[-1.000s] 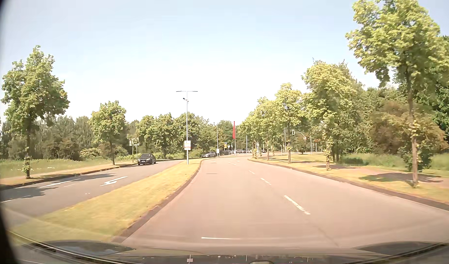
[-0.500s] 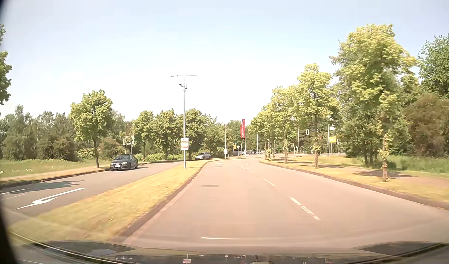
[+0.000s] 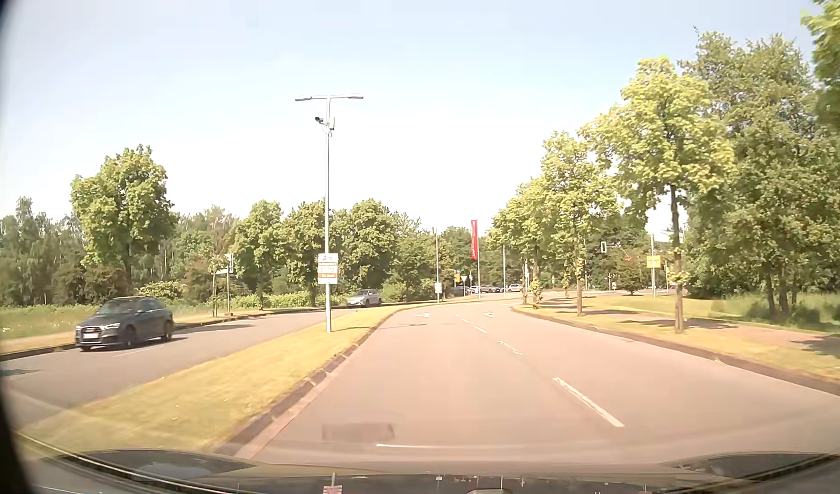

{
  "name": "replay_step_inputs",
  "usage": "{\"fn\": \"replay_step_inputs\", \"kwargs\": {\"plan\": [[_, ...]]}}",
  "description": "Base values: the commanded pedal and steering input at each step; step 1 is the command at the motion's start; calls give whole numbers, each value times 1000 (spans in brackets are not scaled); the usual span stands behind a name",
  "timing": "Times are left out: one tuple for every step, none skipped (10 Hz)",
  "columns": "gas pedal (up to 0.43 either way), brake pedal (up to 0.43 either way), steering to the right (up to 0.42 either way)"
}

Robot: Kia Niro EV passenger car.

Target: Follow the waypoints while adhering to traffic rules and regulations

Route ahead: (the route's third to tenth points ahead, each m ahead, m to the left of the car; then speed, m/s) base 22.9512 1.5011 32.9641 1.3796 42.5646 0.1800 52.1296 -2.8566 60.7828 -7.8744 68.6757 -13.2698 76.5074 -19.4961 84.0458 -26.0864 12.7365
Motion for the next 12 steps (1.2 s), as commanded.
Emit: {"fn": "replay_step_inputs", "kwargs": {"plan": [[130,0,-21],[130,0,-20],[110,0,-19],[79,0,-17],[39,0,-12],[39,0,-12],[28,0,-11],[28,0,-11],[28,0,-10],[28,0,-9],[39,0,-6],[47,0,-5]]}}
